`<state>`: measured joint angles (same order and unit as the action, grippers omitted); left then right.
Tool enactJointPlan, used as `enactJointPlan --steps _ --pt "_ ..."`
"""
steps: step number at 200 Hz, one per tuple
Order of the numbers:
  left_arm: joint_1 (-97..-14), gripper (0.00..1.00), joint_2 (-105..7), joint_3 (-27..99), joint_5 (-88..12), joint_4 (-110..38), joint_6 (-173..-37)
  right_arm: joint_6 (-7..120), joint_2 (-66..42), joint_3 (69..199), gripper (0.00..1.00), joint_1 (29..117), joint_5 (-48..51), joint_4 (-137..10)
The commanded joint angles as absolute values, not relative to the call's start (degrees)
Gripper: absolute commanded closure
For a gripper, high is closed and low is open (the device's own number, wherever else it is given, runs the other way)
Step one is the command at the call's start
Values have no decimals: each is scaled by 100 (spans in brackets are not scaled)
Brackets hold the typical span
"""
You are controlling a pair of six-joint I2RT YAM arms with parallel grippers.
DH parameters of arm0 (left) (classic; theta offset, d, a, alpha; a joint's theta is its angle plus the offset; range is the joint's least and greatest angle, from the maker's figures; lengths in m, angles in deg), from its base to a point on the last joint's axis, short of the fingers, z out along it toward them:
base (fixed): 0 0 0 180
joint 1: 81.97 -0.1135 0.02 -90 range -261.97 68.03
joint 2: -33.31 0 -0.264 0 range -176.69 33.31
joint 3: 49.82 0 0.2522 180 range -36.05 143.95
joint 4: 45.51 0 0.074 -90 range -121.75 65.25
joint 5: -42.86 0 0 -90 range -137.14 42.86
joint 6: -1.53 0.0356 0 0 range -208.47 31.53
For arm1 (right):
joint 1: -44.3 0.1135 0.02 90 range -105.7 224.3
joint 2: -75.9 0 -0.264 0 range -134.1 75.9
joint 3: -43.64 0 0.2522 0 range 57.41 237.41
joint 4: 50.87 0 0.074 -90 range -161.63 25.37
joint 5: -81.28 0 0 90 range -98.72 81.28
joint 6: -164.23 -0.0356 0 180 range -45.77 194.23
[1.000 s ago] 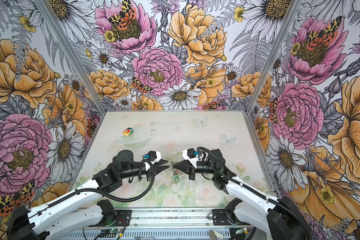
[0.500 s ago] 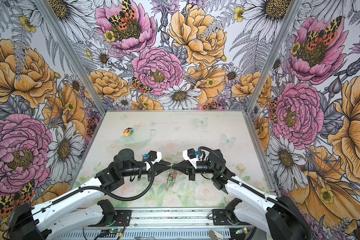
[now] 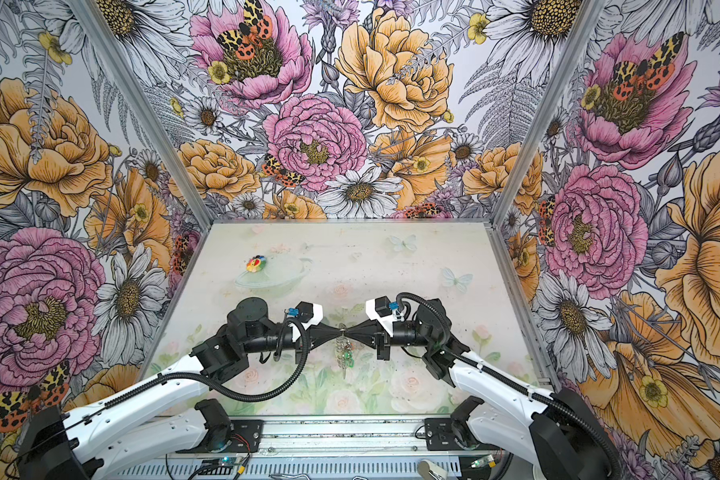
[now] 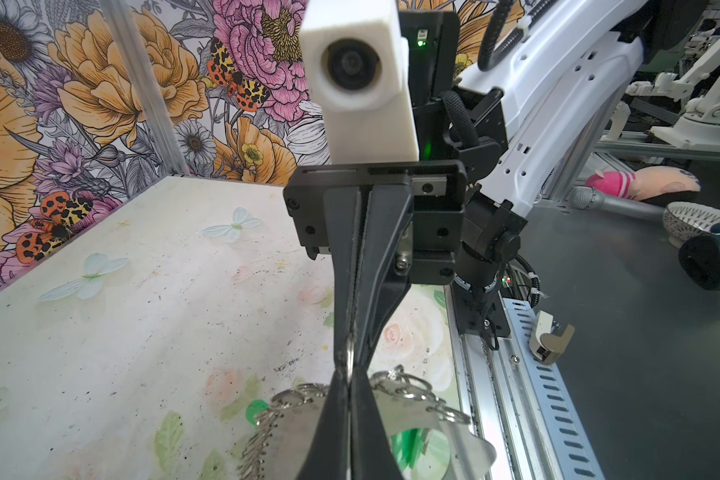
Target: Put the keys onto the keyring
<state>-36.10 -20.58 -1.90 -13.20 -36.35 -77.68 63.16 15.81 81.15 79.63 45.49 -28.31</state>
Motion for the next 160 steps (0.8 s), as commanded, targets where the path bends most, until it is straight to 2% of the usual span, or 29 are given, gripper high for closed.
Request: enactJointPlan --steps 1,70,84,130,160 --pt "-3662 99 -2031 -257 -1434 -3824 -7801 6319 1623 8096 100 8012 4504 -2576" --pt "-3664 100 -1934 -318 -1692 -3857 -7793 6351 1700 8061 100 7958 4404 -2644" --pt "-3662 93 -1934 -319 -1766 -3845 -7804 6351 1728 8068 100 7960 4422 -2644" --pt "-3670 85 -1986 -292 -1831 -3845 -7830 6342 1711 8078 100 7961 4568 -2658" --pt "-3679 90 -1994 -275 -1813 -3826 -7847 6349 1702 8087 100 7959 4576 -2672"
